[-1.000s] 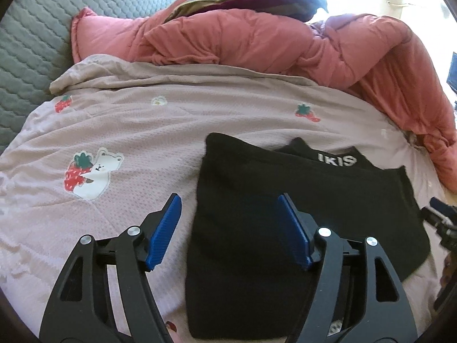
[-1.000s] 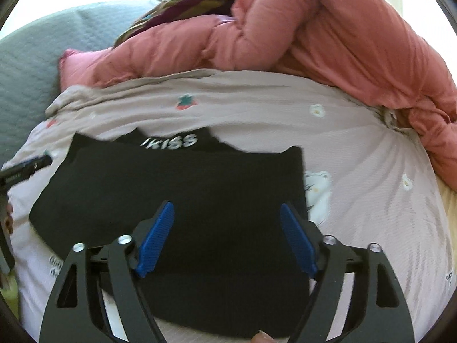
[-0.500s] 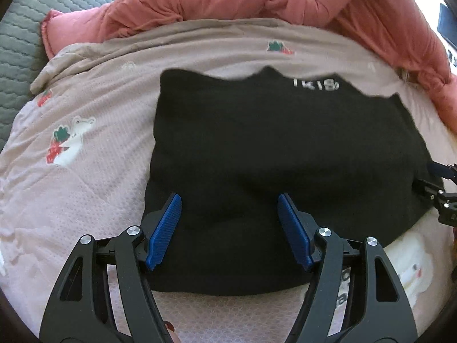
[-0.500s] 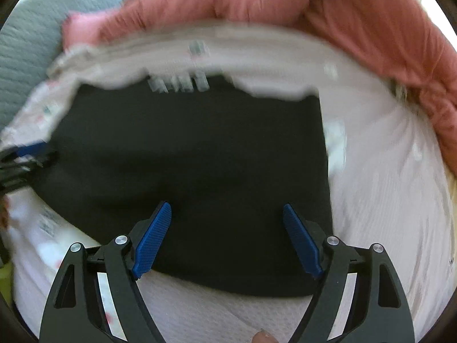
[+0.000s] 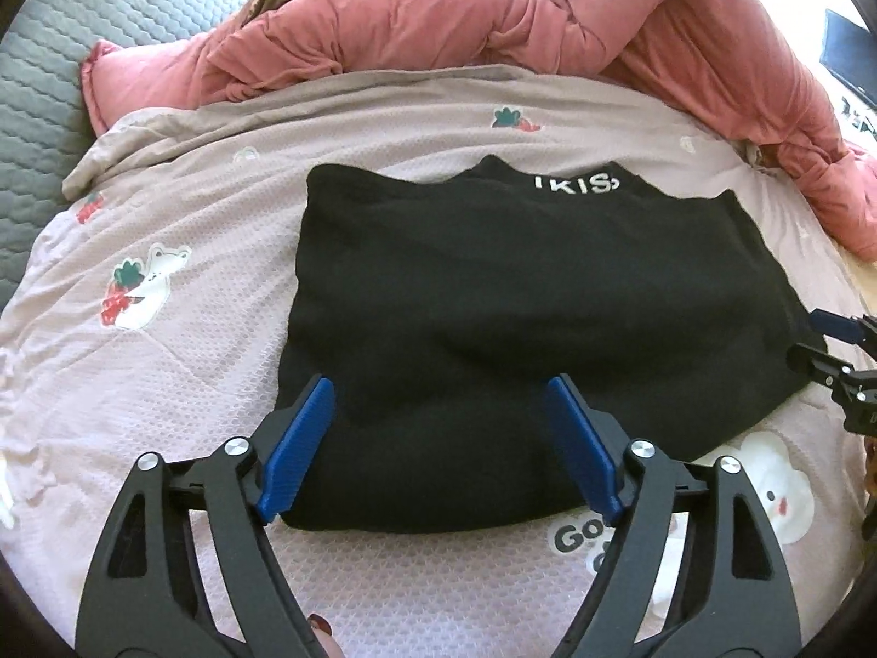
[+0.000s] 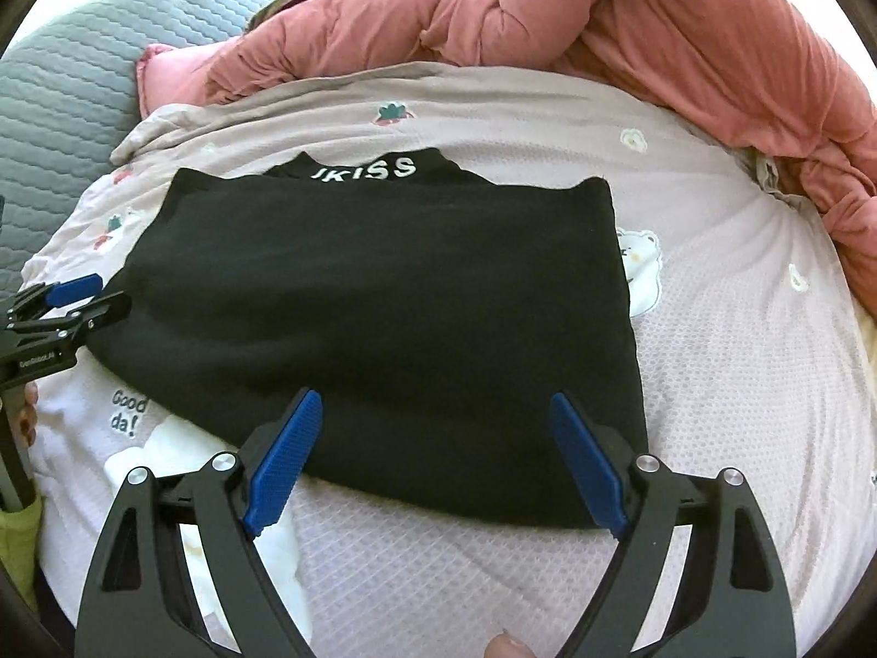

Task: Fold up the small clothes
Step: 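Pull both open tools back from the folded shirt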

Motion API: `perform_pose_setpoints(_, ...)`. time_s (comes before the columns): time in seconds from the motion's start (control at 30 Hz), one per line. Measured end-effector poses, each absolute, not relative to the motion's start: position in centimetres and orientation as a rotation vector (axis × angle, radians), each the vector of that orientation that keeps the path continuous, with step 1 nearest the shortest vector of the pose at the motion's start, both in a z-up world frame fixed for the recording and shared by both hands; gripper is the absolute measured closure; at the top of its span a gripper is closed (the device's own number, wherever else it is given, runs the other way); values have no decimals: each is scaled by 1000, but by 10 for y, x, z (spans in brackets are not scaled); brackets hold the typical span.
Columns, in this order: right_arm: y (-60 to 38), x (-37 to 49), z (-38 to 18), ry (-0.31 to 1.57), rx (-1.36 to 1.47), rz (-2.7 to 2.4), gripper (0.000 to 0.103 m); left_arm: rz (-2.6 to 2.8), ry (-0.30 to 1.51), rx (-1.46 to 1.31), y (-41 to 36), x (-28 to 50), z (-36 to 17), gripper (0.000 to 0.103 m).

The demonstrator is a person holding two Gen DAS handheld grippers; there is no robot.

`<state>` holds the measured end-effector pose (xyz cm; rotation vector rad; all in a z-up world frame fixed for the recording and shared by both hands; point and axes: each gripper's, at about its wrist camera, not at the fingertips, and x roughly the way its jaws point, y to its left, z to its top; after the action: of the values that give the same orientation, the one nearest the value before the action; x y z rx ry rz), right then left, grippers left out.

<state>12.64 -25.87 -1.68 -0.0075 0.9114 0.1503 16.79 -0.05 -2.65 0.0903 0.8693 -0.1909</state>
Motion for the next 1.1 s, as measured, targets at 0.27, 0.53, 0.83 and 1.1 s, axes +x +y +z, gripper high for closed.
perform_pose_setpoints(0.27, -247, 116, -1, 872, -10, 185, 8, -173, 831, 71, 8, 160, -13, 14)
perform_pose_setpoints(0.53, -225, 112, 8, 853, -53, 222, 7, -144, 810, 36, 25, 157, -4, 10)
perform_pose_setpoints(0.83, -188, 116, 12, 840, -103, 283, 7, -85, 794, 25, 43, 159, 0, 10)
perform_pose_setpoints(1.1, -156, 117, 8, 846, -133, 342, 7, -60, 796, -1, 56, 163, 1, 10)
